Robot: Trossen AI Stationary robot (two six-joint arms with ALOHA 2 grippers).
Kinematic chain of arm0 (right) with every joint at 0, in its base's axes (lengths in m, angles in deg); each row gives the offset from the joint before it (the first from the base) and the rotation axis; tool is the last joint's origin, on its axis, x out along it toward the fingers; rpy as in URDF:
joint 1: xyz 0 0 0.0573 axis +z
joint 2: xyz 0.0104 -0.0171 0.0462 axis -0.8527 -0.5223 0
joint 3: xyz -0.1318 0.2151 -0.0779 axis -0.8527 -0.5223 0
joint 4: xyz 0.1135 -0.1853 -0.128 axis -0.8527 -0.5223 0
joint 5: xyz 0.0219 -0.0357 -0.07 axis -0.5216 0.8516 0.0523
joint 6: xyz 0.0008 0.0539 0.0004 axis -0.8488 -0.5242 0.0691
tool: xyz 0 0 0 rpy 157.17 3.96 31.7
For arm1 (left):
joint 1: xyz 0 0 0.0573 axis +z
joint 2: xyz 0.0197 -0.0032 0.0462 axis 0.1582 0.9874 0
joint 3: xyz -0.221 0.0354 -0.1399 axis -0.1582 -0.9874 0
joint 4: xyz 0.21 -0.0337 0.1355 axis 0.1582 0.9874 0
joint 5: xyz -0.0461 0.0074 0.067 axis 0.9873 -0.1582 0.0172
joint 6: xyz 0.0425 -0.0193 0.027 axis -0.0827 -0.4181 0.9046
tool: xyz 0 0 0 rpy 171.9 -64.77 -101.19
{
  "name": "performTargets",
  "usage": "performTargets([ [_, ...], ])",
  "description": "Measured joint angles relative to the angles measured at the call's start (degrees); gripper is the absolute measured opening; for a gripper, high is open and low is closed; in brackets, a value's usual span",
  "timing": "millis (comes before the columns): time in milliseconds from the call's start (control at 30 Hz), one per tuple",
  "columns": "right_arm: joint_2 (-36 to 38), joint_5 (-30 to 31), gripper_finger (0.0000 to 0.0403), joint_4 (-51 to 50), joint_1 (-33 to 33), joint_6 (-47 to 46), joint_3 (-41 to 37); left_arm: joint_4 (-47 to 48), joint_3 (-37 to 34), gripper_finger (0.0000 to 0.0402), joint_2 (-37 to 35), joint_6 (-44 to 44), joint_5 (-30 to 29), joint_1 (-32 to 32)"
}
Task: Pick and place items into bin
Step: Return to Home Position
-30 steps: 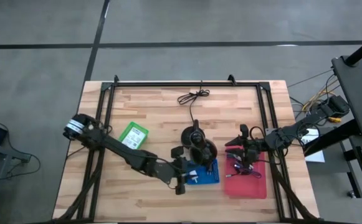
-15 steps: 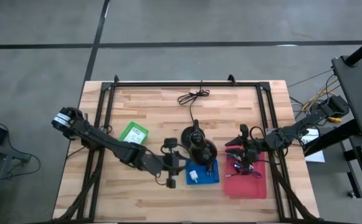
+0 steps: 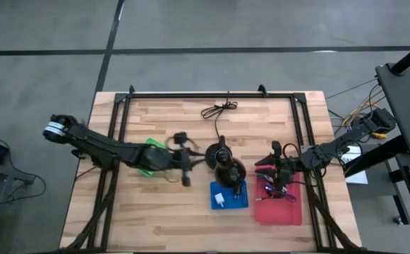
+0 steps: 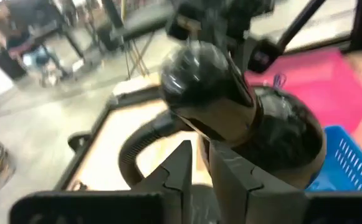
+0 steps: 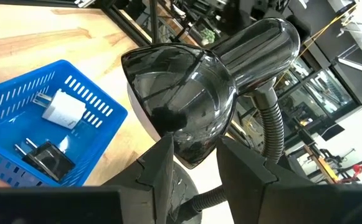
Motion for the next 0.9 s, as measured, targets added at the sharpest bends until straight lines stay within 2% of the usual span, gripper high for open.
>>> performTargets([
  [200,0.0,0.0,0.0111,-0.1,0.0,0.2,0.0,-8.4,-15.2,0.0021,-14.7,3.9,0.0,1.9],
  [367,0.0,0.0,0.0111,0.0,0.0,0.5,0.0,-11.5,-27.8,0.0008,-28.1,6.9,-1.9,1.8],
  [433,0.0,0.0,0.0111,0.0,0.0,0.5,0.0,-11.9,-31.9,0.0005,-33.8,7.5,-3.4,1.9],
  [667,0.0,0.0,0.0111,1.4,0.0,1.6,0.0,-12.2,-44.3,0.0000,-52.6,8.5,-3.0,1.9],
  [767,0.0,-0.1,0.0111,2.5,0.0,1.8,0.0,-11.9,-49.3,0.0000,-58.6,7.9,-0.5,1.9],
  [900,0.0,-0.2,0.0111,2.9,0.0,2.4,0.0,-10.5,-52.9,0.0000,-68.1,7.9,6.5,1.9],
])
